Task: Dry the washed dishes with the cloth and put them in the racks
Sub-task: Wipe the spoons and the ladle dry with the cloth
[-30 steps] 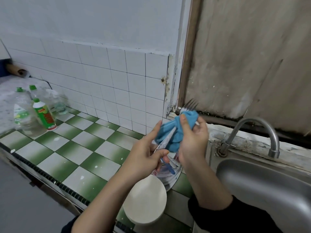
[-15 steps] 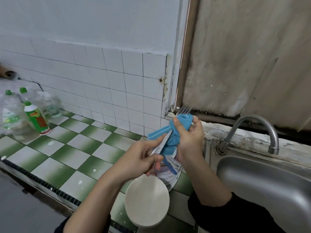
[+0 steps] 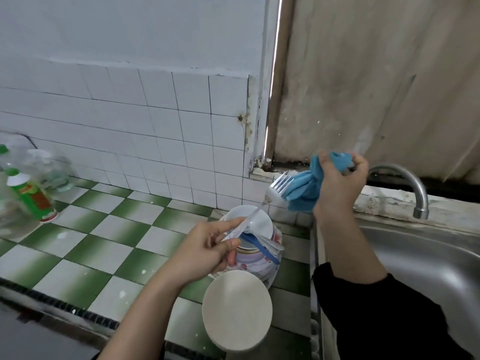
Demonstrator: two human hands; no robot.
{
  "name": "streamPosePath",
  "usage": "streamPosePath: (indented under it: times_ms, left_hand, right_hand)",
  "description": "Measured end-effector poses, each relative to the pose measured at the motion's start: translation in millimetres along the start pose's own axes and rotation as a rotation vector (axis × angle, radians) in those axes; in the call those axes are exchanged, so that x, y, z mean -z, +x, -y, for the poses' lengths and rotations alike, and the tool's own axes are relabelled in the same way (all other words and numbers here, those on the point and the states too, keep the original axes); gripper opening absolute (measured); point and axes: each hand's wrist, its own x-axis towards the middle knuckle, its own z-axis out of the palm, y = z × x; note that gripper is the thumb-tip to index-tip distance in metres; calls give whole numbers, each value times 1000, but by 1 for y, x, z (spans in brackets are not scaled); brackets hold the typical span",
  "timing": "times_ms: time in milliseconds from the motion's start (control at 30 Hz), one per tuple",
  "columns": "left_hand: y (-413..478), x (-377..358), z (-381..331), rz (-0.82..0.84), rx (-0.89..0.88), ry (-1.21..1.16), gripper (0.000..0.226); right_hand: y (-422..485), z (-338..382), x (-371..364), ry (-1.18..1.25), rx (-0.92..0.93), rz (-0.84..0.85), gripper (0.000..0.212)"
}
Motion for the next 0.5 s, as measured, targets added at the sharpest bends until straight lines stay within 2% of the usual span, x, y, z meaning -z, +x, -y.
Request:
streamPosePath:
  times_ms: [200, 333, 500]
  left_hand:
    - [15, -8, -1, -94, -58, -141, 41]
    - [23, -20, -9, -64, -91, -174, 41]
    - [31, -55, -19, 32, -116, -162, 40]
  right_hand:
    - [-16, -3, 27, -143, -129, 80, 28]
    - [-21, 1, 47, -248, -144, 197, 23]
    - [-16, 22, 73, -256, -53, 311, 48]
